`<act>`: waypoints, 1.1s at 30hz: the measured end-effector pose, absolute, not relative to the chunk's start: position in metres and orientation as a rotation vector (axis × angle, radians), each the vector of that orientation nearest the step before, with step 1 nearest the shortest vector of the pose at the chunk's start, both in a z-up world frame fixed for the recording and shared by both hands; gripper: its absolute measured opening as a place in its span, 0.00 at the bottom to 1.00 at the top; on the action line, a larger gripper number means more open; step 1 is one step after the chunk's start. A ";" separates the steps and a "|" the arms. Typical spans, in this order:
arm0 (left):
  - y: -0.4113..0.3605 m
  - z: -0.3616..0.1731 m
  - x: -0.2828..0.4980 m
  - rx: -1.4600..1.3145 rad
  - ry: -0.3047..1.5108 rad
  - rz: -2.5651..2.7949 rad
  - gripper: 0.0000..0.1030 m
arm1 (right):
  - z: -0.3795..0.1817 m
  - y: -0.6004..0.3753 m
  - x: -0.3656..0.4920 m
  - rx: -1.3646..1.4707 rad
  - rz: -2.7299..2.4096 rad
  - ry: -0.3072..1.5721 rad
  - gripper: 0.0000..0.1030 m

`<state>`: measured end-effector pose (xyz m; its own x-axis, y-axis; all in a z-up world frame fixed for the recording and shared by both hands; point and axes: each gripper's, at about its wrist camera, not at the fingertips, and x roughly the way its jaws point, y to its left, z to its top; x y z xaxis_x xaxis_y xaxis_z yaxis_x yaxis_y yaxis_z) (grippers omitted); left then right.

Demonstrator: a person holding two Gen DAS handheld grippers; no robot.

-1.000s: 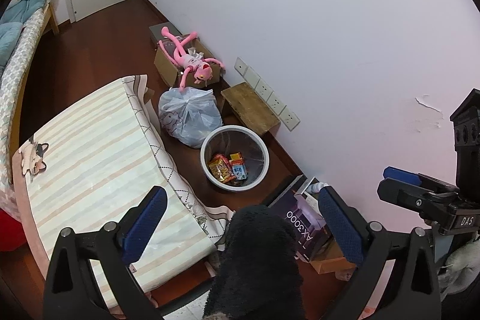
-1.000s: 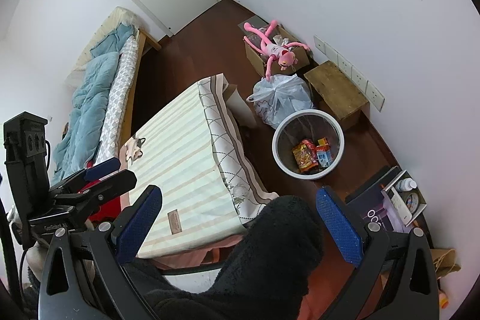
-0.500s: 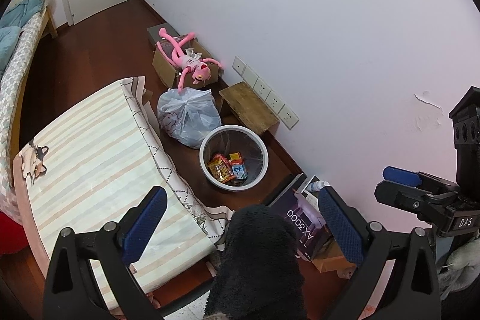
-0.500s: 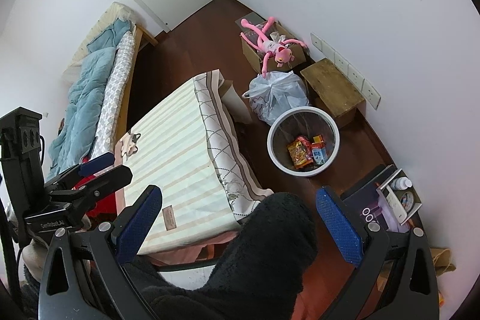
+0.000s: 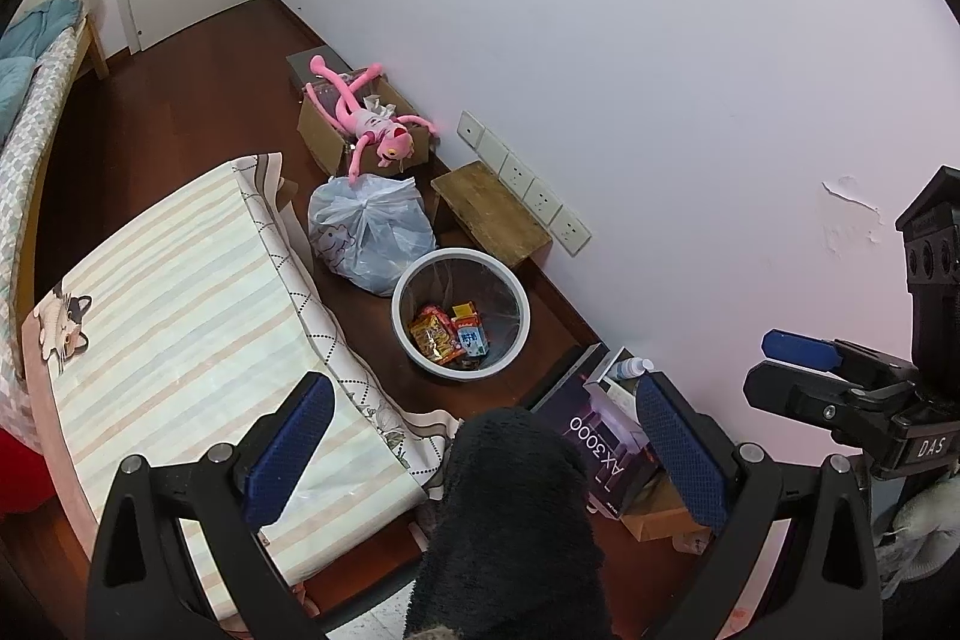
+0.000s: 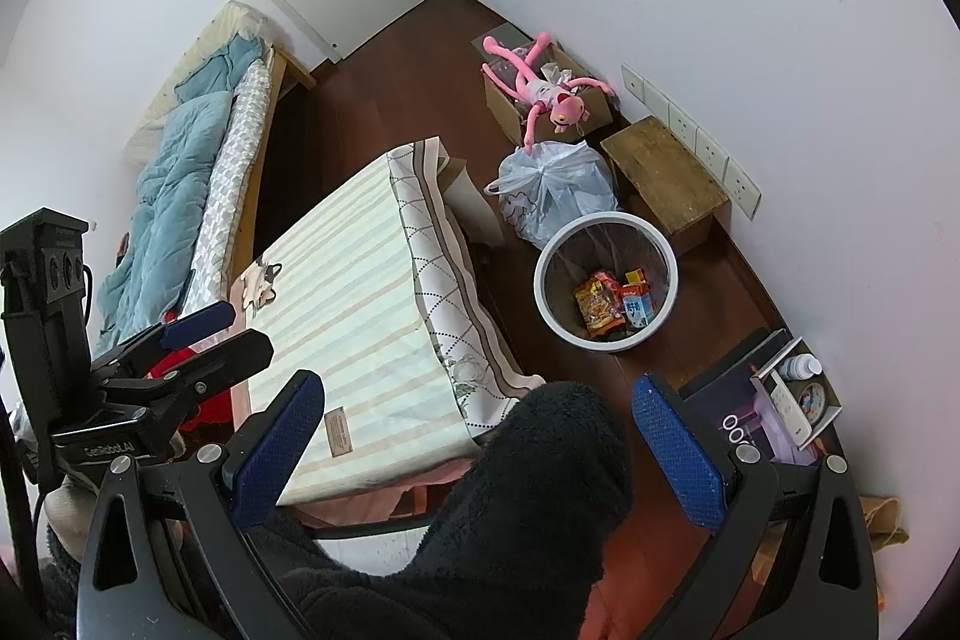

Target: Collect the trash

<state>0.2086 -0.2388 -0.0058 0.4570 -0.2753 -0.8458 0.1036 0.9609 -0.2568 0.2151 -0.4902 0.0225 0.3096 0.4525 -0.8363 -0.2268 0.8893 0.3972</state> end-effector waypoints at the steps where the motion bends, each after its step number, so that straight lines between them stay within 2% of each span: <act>1: -0.240 -0.006 0.209 -0.177 1.073 -0.237 1.00 | 0.023 -0.490 0.215 0.221 0.453 1.175 1.00; 33: -0.245 -0.004 0.208 -0.173 1.077 -0.249 1.00 | 0.026 -0.492 0.216 0.218 0.453 1.179 1.00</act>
